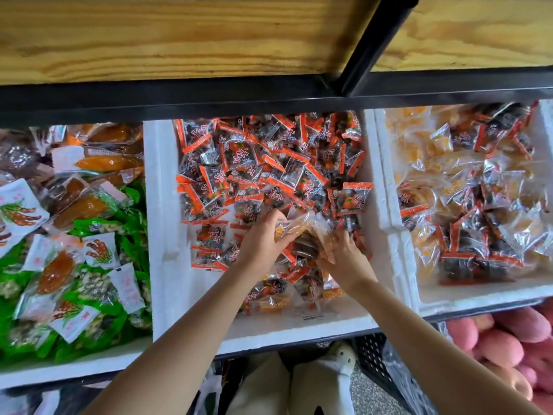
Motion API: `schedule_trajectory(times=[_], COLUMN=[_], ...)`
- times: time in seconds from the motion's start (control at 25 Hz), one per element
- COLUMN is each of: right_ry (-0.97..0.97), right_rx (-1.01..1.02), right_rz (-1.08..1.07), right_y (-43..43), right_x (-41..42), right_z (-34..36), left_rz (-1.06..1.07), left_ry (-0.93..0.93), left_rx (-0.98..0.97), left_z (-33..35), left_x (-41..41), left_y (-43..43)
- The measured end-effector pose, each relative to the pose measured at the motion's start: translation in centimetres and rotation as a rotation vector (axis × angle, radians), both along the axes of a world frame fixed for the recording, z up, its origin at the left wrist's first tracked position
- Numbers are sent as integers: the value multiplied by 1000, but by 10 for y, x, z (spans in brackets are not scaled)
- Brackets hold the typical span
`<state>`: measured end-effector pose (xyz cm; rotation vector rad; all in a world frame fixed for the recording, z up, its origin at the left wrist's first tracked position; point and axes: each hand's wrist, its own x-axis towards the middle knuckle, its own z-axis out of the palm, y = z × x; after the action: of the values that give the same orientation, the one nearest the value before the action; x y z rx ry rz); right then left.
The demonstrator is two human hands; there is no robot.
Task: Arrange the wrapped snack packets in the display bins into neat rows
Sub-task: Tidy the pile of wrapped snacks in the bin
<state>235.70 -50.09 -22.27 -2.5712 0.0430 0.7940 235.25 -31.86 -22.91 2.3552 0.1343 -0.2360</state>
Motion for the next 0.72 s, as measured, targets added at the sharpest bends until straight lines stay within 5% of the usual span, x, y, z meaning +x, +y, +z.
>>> schedule_trajectory(times=[0.44, 0.72], right_ry=[-86, -137], right_rx=[248, 357], right_rz=[24, -120], right_y=[-25, -113], right_x=[1, 12], right_z=[42, 77], left_rz=[157, 83], left_ry=[-146, -173], left_rx=[2, -14], left_z=[65, 99], left_x=[-9, 5], left_y=[11, -80])
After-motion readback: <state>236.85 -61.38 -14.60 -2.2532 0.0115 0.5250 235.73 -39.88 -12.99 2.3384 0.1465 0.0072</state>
